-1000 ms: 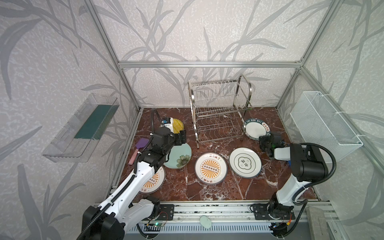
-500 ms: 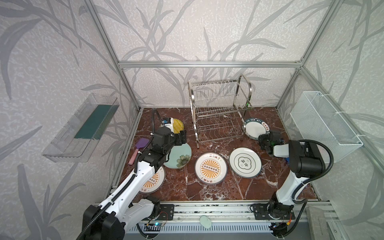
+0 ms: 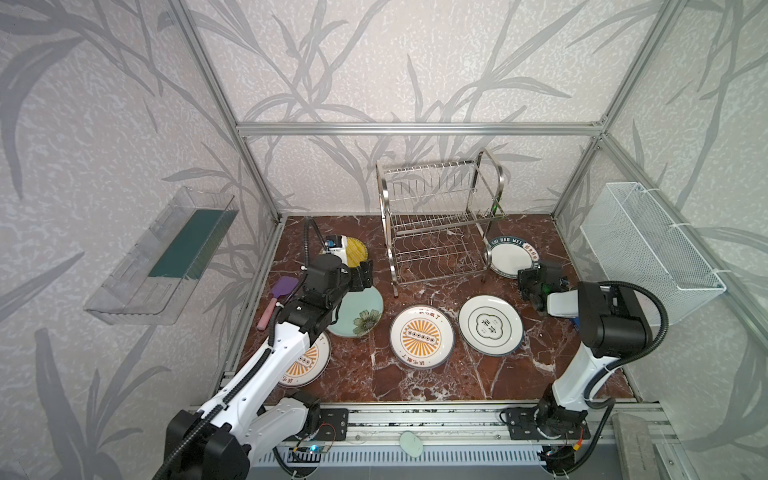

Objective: Load the plates into the dish rack

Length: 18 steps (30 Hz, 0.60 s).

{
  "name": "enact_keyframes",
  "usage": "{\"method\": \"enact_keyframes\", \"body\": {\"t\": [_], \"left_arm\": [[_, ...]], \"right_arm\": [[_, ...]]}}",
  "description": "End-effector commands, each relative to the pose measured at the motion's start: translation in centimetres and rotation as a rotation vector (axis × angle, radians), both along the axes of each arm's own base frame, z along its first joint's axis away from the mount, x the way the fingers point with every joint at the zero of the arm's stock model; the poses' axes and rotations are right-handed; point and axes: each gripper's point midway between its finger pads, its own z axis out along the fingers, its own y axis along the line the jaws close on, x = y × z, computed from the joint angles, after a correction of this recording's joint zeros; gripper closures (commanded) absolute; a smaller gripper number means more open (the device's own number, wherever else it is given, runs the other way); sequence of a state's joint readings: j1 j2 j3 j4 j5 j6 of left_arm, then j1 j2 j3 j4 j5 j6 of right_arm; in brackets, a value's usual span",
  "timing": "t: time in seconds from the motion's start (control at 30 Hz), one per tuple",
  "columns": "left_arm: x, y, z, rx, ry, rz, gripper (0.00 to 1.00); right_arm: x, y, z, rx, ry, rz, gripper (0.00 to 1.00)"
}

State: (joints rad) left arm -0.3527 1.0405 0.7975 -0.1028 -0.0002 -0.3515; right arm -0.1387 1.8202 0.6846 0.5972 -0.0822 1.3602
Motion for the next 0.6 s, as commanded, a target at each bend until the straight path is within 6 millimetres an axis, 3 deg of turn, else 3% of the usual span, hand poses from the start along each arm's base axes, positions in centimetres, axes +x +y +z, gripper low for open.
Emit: {"method": "enact_keyframes", "body": {"t": [0.0, 0.57], "left_arm": [[0.2, -0.4, 0.9, -0.004, -0.020, -0.013, 0.13], [0.2, -1.1, 1.7, -0.036, -0.036, -0.047, 0.13]], "right_arm": [[-1.8, -0.7, -0.5, -0.039, 0.048, -0.025, 1.00], [-4.4, -1.5, 2.8, -0.098, -0.084, -0.083, 1.00]]}}
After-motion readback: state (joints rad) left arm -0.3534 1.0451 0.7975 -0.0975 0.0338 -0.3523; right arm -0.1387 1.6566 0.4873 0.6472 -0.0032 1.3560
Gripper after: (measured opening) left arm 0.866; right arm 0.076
